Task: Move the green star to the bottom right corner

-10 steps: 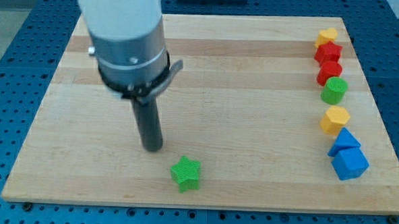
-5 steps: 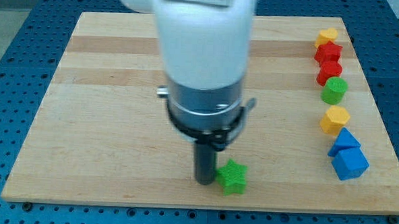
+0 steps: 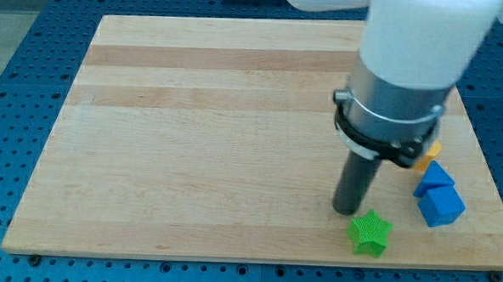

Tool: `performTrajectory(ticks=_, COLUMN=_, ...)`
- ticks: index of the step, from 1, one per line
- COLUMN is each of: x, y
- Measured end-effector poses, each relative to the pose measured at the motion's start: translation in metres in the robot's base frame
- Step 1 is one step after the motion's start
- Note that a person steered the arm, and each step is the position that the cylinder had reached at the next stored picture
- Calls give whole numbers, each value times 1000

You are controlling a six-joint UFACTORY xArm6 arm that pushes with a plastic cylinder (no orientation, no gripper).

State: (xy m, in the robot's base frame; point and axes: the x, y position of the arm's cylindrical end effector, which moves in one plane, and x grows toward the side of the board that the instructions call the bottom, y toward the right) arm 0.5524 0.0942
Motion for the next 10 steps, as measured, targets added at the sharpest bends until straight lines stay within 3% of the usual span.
performTrajectory(ticks=1, x=-18, y=-41)
performTrajectory(ticks=3, x=66, y=-74)
performTrajectory(ticks=10, x=57, y=52)
